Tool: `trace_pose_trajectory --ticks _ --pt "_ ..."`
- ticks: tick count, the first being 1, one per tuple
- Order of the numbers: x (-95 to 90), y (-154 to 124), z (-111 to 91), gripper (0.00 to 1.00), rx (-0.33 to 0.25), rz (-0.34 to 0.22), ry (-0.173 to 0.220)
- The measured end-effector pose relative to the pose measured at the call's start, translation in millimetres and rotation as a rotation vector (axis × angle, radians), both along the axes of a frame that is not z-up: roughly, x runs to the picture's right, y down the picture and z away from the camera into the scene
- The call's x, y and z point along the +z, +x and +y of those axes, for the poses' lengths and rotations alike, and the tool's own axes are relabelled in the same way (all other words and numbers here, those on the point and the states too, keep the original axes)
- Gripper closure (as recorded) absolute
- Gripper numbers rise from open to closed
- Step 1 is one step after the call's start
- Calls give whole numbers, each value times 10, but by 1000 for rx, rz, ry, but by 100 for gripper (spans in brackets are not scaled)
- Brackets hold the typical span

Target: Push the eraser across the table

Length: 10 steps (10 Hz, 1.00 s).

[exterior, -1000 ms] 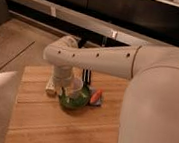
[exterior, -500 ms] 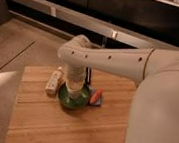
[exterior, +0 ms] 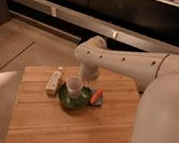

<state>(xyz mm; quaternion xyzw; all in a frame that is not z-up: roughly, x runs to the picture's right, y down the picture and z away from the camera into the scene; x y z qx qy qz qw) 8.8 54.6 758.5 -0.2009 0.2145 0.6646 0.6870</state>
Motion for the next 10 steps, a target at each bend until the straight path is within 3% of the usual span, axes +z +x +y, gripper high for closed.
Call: trace_pose_trajectory --ticks 3,5,7,10 --pt "-8 9 -6 100 -9 5 4" --pt "55 261 -83 100 -63 92 40" --pt "218 628 -200 100 -111 162 71" --pt "651 1027 -346 100 -111 167 94"
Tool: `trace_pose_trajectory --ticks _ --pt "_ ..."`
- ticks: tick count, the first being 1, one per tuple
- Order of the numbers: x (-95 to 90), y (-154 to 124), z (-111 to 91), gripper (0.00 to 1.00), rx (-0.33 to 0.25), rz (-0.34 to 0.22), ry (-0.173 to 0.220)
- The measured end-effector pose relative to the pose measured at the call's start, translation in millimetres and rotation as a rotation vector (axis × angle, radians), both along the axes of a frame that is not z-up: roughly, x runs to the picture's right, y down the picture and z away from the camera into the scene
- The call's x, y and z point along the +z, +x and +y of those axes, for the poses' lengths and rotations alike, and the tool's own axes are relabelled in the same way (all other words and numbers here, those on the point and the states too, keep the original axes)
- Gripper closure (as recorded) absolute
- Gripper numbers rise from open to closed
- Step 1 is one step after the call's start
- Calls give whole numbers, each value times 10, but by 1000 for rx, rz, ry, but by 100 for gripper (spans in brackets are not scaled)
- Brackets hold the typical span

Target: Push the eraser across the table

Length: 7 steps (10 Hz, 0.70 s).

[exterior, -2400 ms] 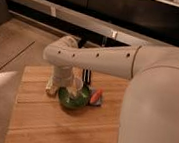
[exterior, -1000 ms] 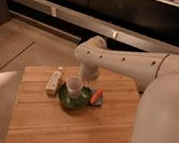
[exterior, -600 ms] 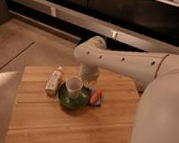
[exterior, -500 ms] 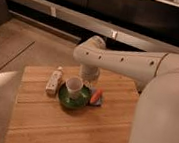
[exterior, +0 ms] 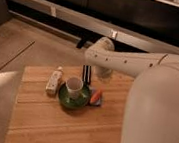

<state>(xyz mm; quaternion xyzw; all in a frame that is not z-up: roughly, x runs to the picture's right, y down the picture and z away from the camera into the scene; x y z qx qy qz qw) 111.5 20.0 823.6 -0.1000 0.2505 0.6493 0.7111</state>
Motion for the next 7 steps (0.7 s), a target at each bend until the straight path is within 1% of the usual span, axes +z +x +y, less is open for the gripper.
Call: trace_pose_trajectory --ticks 1,2,3,5,6,7 --pt "118 59 -8 100 17 -11 -2" --pt "282 99 -21 100 45 -35 -4" --pt "523 64 -49 100 76 -81 -11" --pt "819 -57 -55 100 90 -143 -36" --pt "952 -155 -65 100 110 -189 -51" --pt "1022 -267 -56 100 133 -229 -66"
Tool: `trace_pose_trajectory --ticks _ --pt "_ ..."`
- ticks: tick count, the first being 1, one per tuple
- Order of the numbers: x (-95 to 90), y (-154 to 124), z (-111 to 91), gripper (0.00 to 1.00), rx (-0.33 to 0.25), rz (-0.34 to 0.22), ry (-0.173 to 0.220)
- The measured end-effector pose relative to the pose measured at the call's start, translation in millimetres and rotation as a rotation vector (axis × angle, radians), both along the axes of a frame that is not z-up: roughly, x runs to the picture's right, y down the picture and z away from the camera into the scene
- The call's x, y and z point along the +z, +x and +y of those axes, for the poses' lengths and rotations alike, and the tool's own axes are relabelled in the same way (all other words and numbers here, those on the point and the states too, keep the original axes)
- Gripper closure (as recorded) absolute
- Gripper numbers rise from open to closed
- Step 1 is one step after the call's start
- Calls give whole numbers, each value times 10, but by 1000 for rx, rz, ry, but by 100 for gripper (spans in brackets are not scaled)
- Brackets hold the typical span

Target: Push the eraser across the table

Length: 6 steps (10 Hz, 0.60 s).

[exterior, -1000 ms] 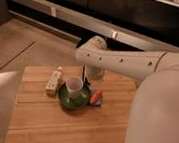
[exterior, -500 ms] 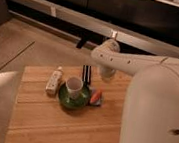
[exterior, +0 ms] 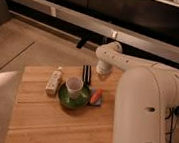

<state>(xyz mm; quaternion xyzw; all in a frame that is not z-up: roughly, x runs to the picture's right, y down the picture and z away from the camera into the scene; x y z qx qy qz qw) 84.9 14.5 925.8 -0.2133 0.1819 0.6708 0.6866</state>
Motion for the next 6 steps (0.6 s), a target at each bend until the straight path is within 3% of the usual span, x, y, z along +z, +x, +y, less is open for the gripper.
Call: trace_pose_trajectory --ticks 2,6 --pt "55 -93 2 100 23 -37 -13" --pt "61 -94 14 100 29 -38 -16"
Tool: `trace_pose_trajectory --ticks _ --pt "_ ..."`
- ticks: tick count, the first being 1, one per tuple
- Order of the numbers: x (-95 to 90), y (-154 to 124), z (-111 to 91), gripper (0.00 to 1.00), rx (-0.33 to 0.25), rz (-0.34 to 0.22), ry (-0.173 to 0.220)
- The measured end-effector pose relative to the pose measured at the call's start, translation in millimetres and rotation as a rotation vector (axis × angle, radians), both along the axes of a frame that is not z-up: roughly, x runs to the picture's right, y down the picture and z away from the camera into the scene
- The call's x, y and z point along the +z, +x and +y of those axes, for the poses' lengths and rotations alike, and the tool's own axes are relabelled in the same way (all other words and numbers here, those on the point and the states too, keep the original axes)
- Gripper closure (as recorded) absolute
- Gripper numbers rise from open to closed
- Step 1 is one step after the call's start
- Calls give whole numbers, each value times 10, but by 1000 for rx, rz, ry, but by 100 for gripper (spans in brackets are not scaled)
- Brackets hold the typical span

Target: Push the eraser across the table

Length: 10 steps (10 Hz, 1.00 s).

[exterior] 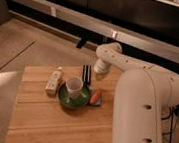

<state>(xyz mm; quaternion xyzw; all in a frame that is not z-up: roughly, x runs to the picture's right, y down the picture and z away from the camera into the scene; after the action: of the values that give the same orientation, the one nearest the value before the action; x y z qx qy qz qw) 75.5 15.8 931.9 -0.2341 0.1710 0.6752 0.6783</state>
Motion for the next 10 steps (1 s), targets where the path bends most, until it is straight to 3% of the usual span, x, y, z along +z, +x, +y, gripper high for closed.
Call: trace_pose_trajectory --ticks 2,6,10 --pt "65 -59 56 100 6 -11 -16" --pt "335 -385 269 100 -7 -56 -93" --pt "457 -557 379 100 -18 -76 -156"
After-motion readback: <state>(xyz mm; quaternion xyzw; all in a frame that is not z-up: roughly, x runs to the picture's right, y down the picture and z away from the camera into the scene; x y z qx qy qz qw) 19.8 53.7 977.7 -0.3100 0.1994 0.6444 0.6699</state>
